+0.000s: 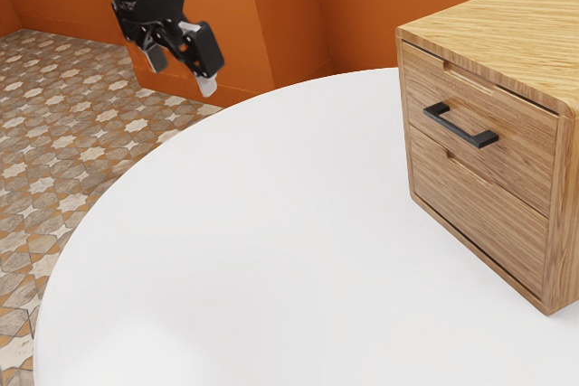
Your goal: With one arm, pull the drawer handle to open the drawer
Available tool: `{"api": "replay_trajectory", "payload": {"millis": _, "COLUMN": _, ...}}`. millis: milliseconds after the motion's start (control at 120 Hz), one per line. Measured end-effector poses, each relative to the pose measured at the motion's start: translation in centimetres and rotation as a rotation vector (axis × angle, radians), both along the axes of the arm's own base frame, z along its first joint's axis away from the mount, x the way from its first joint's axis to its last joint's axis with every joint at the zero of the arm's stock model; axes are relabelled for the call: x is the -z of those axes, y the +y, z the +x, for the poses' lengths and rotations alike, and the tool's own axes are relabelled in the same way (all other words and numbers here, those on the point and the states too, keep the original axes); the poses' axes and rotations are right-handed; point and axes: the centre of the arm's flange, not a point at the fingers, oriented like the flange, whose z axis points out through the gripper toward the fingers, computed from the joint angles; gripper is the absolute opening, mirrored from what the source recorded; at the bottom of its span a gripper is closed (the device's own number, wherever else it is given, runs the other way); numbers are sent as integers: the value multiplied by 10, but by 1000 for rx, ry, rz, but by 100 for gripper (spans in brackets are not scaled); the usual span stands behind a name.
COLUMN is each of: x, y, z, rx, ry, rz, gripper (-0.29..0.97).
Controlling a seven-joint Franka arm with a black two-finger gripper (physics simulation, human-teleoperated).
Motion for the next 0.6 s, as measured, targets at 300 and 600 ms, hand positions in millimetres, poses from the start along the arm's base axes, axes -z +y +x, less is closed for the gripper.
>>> {"api": "replay_trajectory", "payload": {"millis": 300, "x": 38, "y": -49, "z": 9, "rx": 77, "ry": 112, "rz": 6, "gripper": 68}}
{"api": "replay_trajectory", "payload": {"millis": 600, "x": 125, "y": -160, "z": 62, "rx": 457, "ry": 200, "rz": 76, "gripper": 68}}
